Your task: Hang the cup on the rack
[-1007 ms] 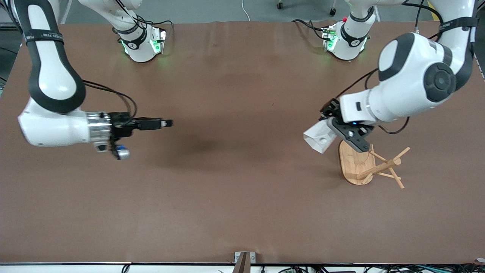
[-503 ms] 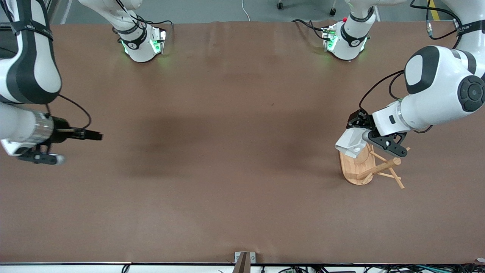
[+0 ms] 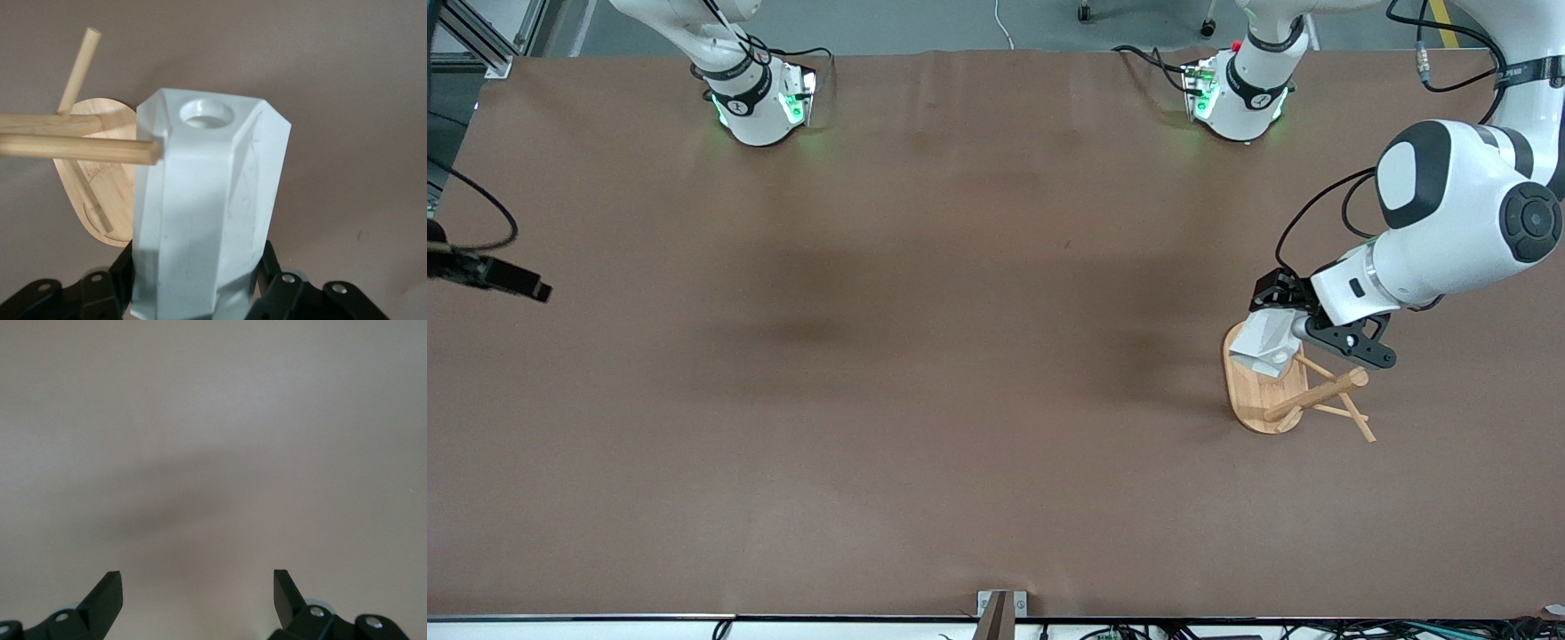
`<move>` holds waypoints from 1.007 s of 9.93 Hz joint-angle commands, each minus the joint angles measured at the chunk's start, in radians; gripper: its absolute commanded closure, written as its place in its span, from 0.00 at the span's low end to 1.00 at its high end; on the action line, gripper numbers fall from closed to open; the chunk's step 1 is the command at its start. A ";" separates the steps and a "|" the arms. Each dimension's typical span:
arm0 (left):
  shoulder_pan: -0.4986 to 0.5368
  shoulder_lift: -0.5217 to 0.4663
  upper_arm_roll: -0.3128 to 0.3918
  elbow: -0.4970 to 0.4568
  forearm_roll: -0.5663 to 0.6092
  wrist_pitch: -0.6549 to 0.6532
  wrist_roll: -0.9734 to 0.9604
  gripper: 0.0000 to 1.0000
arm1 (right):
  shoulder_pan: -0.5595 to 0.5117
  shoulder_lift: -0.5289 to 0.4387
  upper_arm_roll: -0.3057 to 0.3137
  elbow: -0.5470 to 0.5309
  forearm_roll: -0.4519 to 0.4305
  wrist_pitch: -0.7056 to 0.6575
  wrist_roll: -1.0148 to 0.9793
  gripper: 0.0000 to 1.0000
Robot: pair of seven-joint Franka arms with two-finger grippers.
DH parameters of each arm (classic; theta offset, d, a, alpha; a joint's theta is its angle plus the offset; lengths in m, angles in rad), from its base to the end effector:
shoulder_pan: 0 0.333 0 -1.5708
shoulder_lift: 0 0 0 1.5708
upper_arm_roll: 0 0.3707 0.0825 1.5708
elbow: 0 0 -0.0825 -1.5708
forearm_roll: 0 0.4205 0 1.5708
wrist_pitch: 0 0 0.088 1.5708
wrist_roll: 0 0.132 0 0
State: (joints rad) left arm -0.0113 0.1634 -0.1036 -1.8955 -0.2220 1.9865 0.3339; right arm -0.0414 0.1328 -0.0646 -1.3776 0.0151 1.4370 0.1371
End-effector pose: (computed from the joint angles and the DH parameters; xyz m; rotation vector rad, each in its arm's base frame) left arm 0.6249 -0.0886 0.4257 2.8729 -0.5090 -0.0700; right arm 0.6207 -0.0607 0.6593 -3.1114 0.3773 0.1148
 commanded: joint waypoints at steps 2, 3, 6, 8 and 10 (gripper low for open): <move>0.008 0.004 0.010 -0.043 0.003 0.040 0.023 1.00 | -0.029 -0.103 -0.017 -0.066 0.020 0.002 0.018 0.00; 0.019 0.005 0.012 -0.043 -0.003 0.046 0.040 1.00 | -0.028 -0.114 -0.014 -0.067 0.020 0.000 0.015 0.00; 0.028 0.027 0.012 -0.039 -0.022 0.054 0.057 1.00 | -0.051 -0.113 -0.012 -0.063 0.020 -0.027 -0.021 0.00; 0.028 0.038 0.033 -0.043 -0.026 0.061 0.060 1.00 | -0.046 -0.111 -0.012 -0.060 0.012 -0.023 -0.021 0.00; 0.030 0.035 0.036 -0.056 -0.026 0.061 0.060 1.00 | -0.035 -0.111 -0.011 -0.061 0.008 0.023 -0.066 0.00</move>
State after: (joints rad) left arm 0.0166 0.1872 -0.0712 -1.9151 -0.2337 2.0245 0.3721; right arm -0.0766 0.0463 -0.0840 -1.4122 0.0216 1.4327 0.1074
